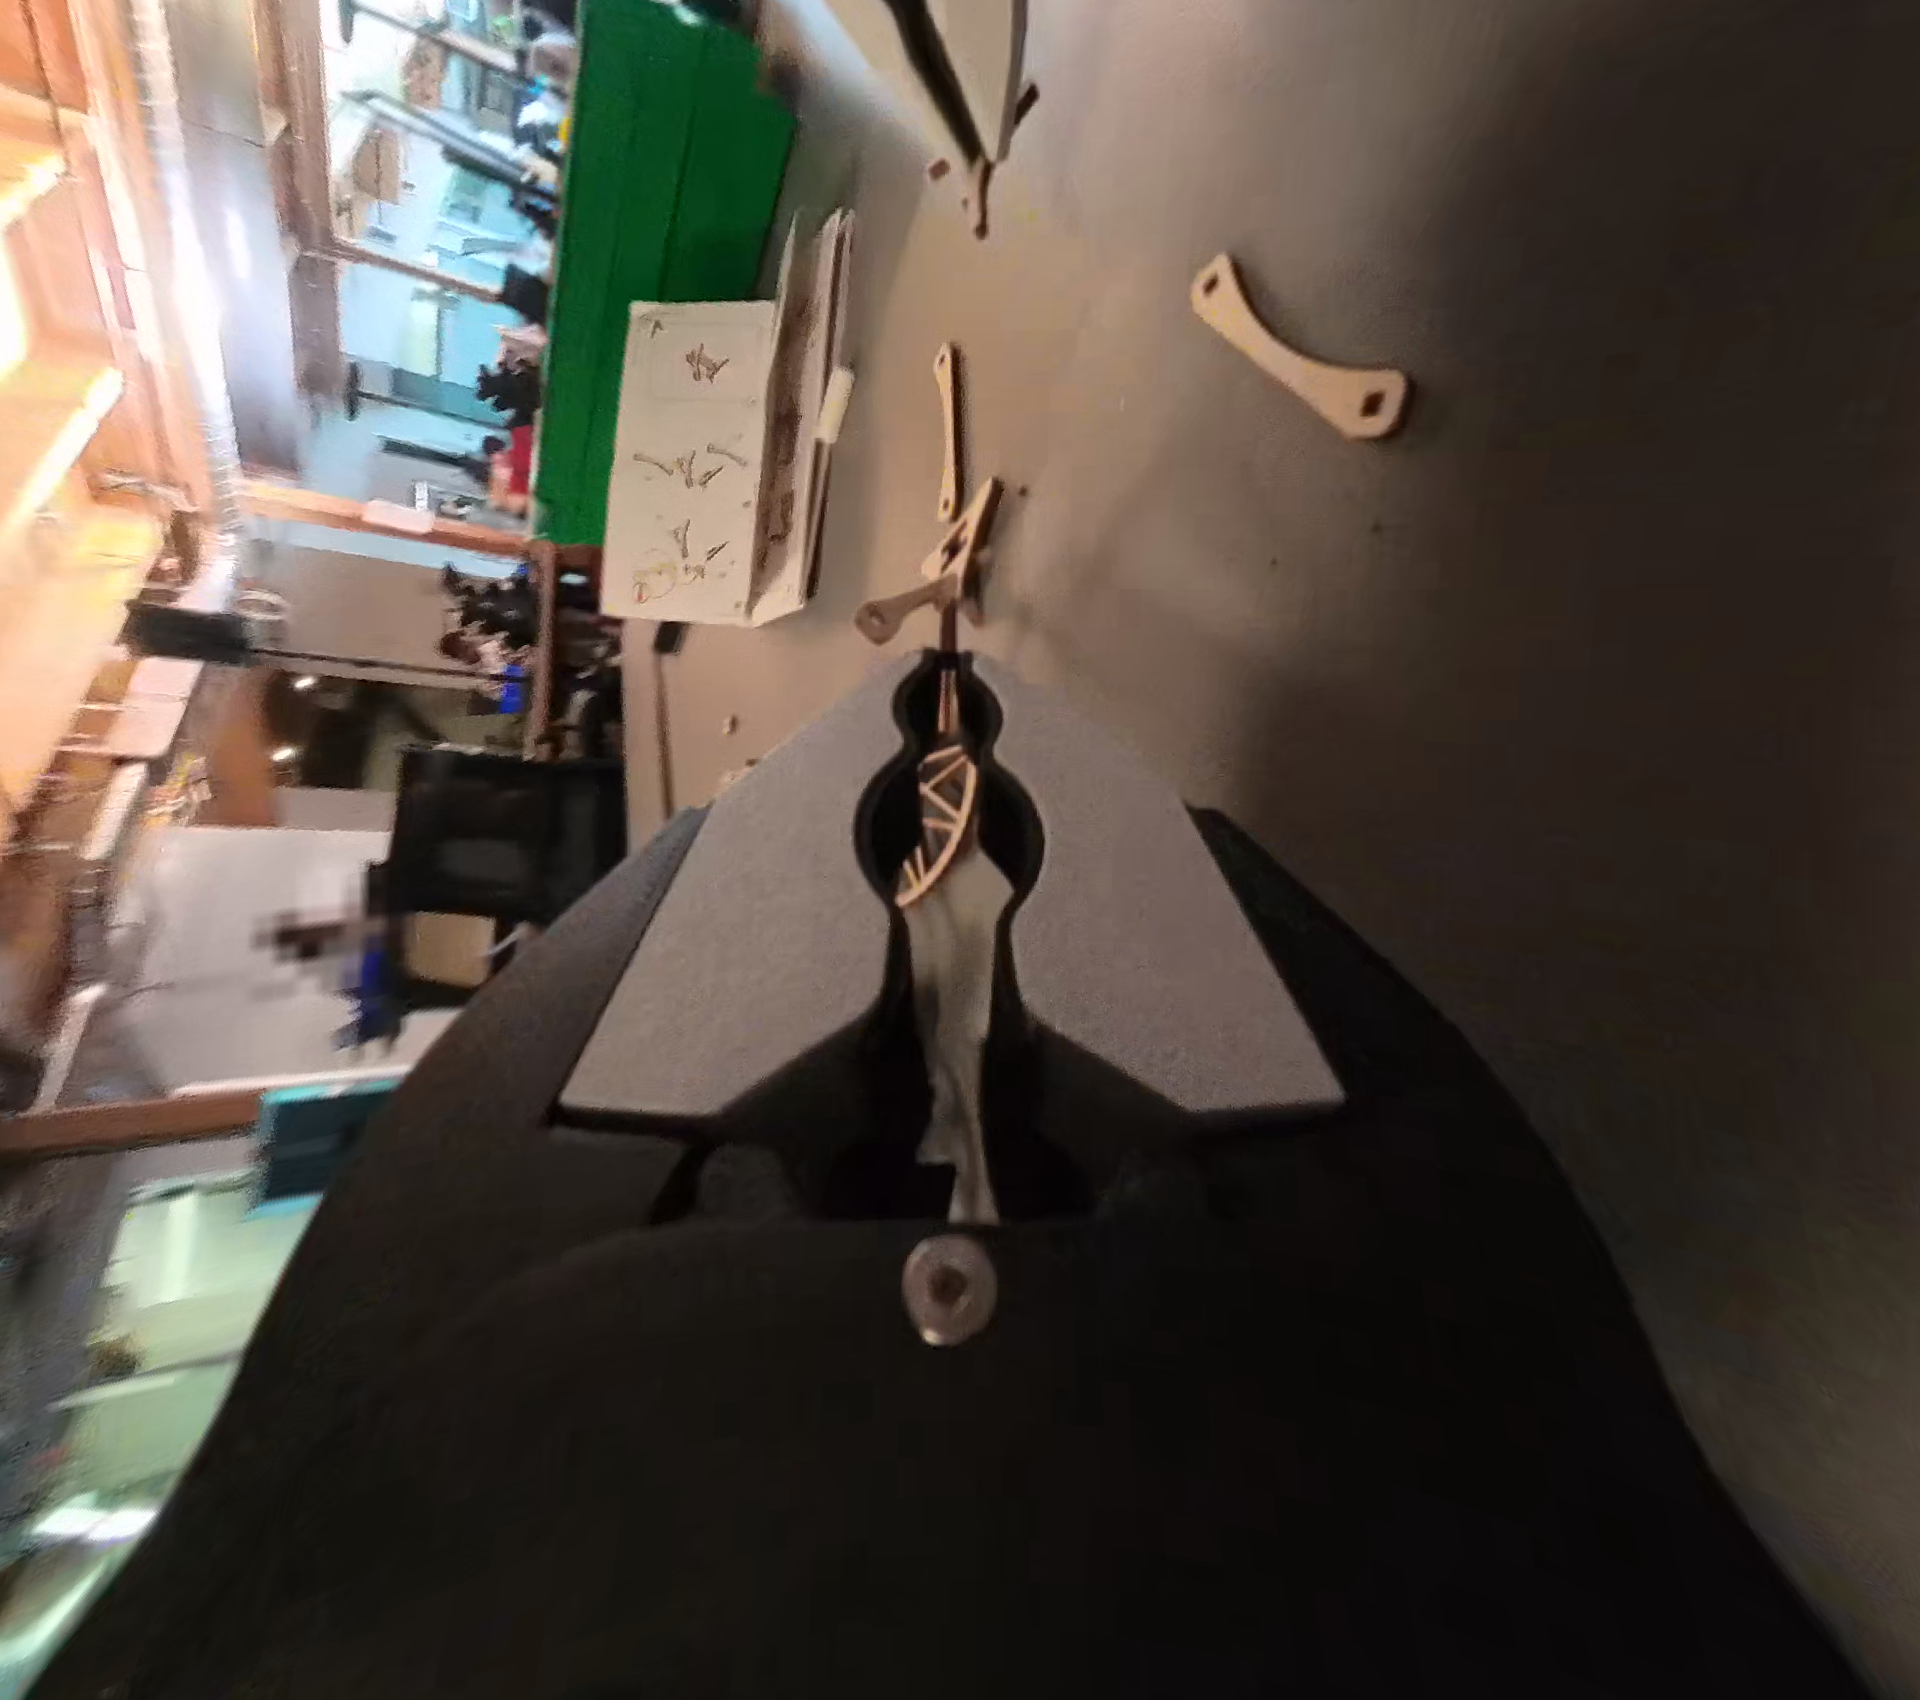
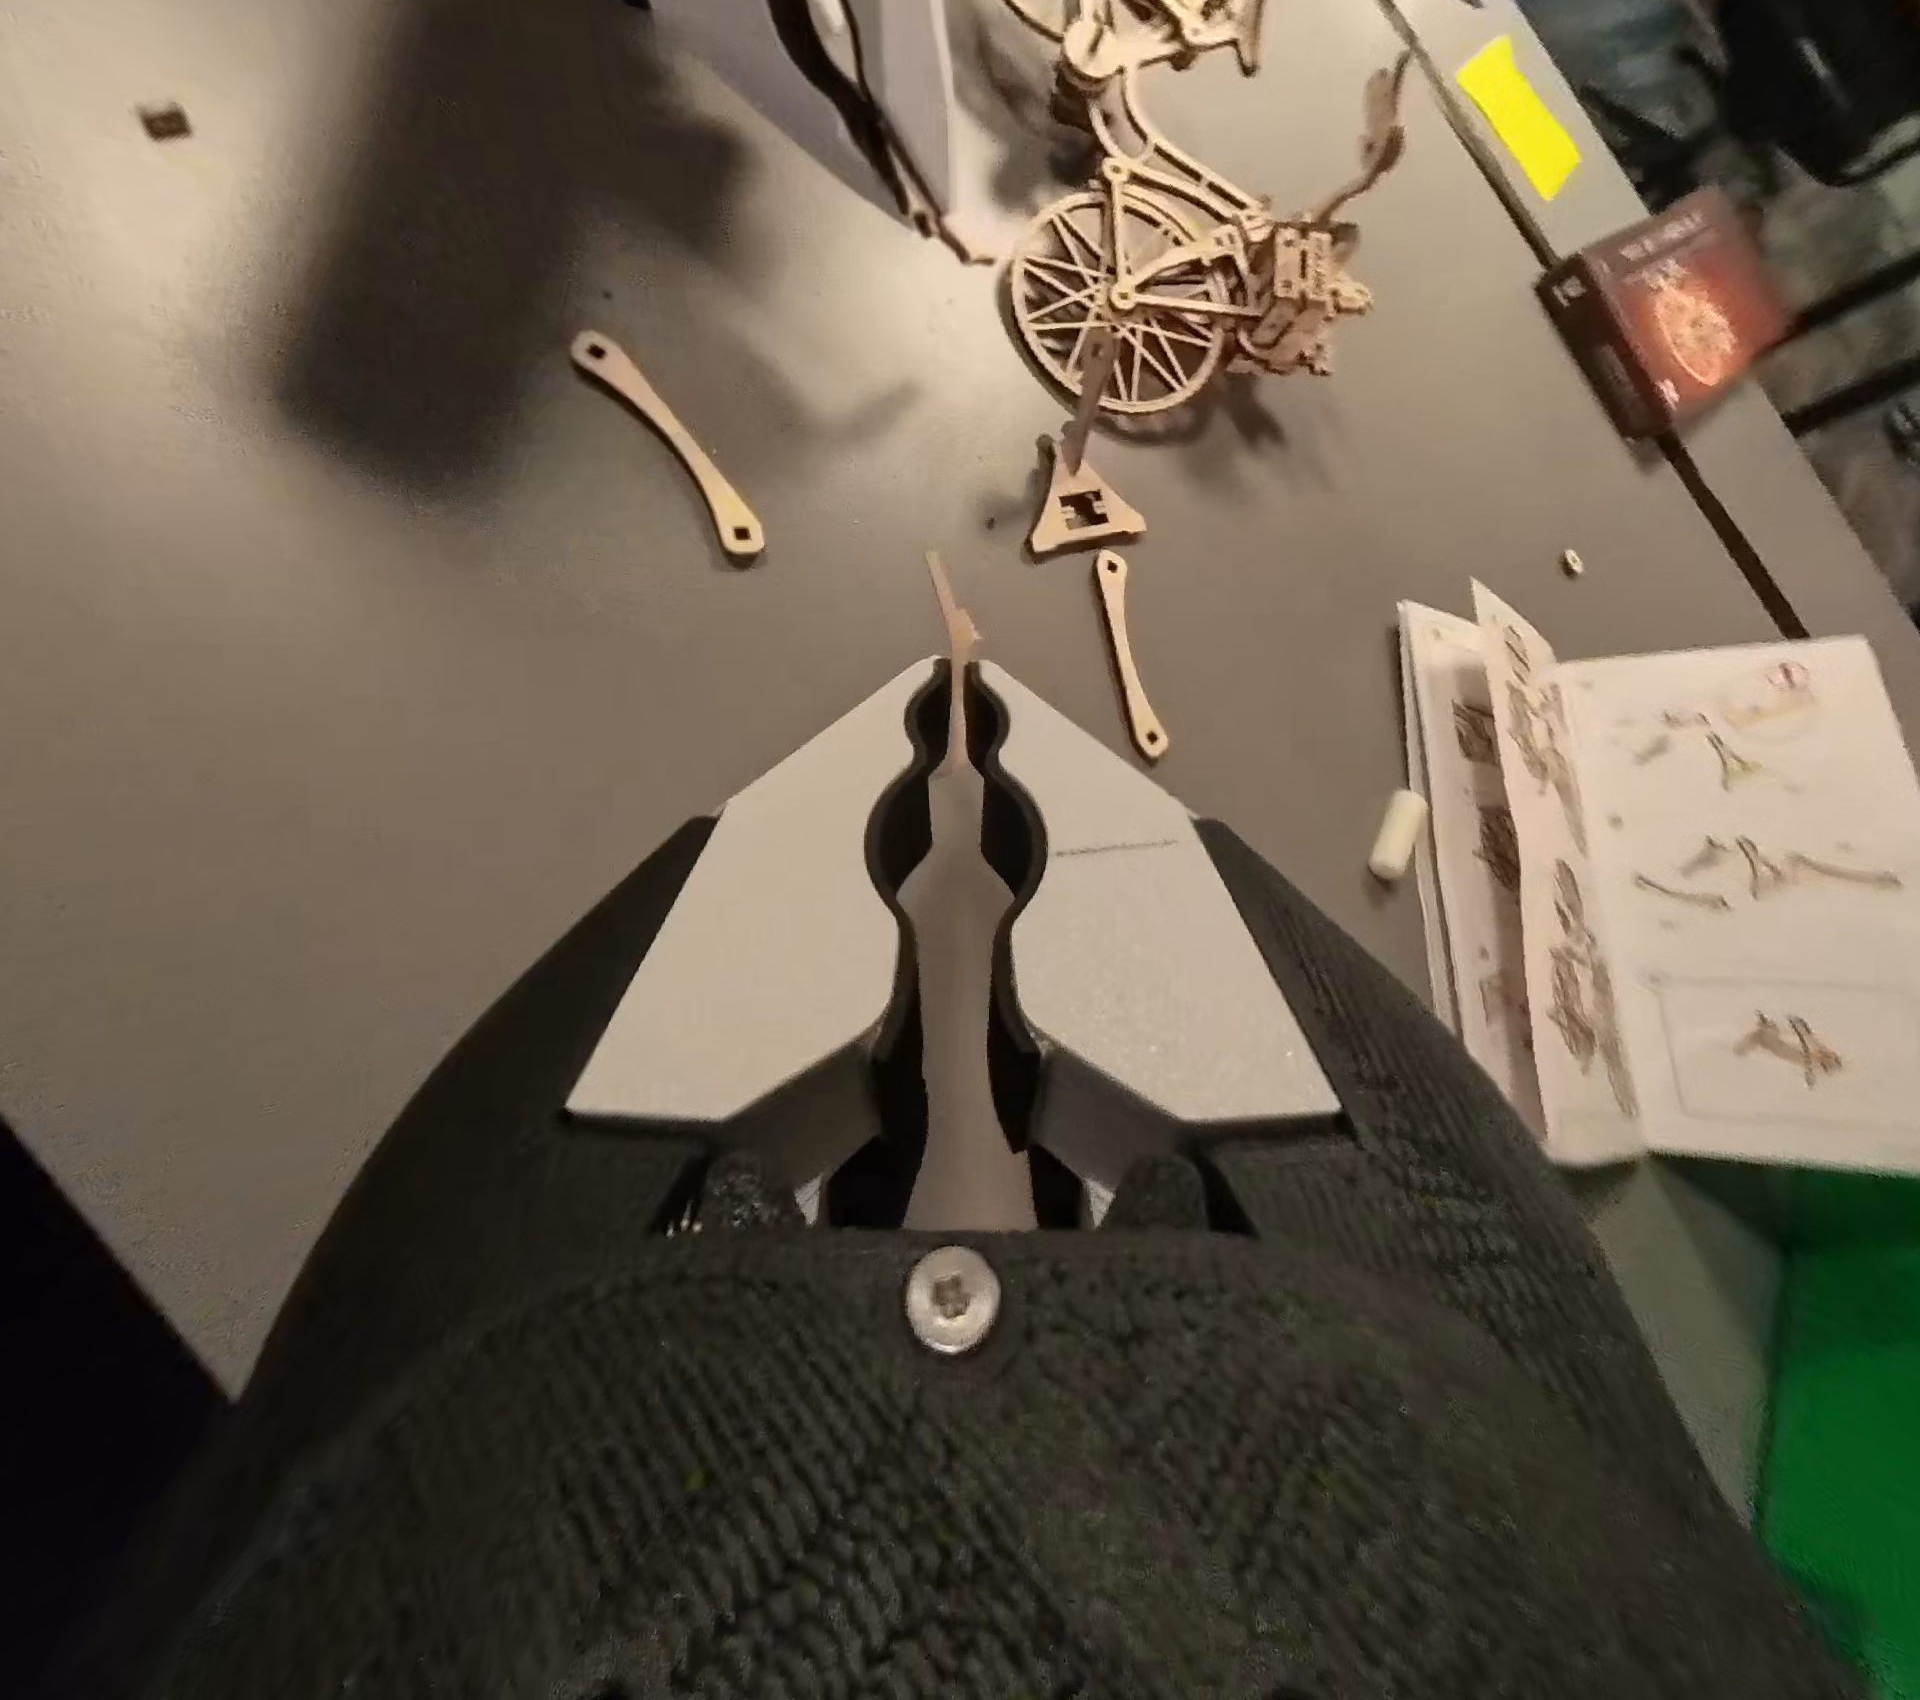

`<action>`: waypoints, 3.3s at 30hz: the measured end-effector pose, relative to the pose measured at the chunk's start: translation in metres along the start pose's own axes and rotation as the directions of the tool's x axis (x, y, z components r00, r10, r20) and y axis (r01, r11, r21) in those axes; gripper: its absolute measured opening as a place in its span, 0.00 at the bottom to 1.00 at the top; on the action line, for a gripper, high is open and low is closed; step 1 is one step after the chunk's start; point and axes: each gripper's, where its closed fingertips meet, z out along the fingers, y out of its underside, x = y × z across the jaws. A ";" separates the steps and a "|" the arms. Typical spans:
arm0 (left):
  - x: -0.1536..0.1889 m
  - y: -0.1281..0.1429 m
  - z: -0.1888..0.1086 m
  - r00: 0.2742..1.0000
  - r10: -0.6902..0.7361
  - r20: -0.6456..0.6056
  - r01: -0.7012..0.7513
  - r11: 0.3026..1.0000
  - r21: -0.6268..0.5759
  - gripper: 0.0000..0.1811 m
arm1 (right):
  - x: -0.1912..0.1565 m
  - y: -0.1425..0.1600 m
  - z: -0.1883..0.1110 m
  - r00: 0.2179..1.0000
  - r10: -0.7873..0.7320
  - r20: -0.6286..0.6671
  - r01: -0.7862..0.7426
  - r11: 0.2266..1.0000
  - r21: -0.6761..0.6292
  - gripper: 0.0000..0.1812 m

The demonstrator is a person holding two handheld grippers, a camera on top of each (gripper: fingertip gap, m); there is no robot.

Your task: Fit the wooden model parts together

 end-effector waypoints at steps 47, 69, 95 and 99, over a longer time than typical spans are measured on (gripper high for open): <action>0.009 -0.012 -0.019 0.987 -0.161 0.009 0.159 0.984 0.074 0.22 | -0.007 -0.022 0.023 0.944 -0.330 -0.003 0.314 0.896 0.315 0.00; 0.017 -0.019 -0.010 0.599 -0.781 -0.174 0.776 0.620 -0.111 0.31 | -0.016 -0.031 0.052 0.800 -0.418 0.431 0.357 0.908 0.217 0.09; 0.008 -0.007 -0.009 0.553 -0.830 -0.073 0.822 0.558 -0.115 0.27 | -0.009 -0.013 0.039 0.906 -0.103 0.411 0.098 0.995 0.032 0.11; -0.005 -0.006 -0.007 0.523 -0.851 -0.051 0.849 0.526 -0.059 0.25 | 0.018 -0.014 0.040 0.935 0.048 0.350 -0.074 0.995 0.063 0.20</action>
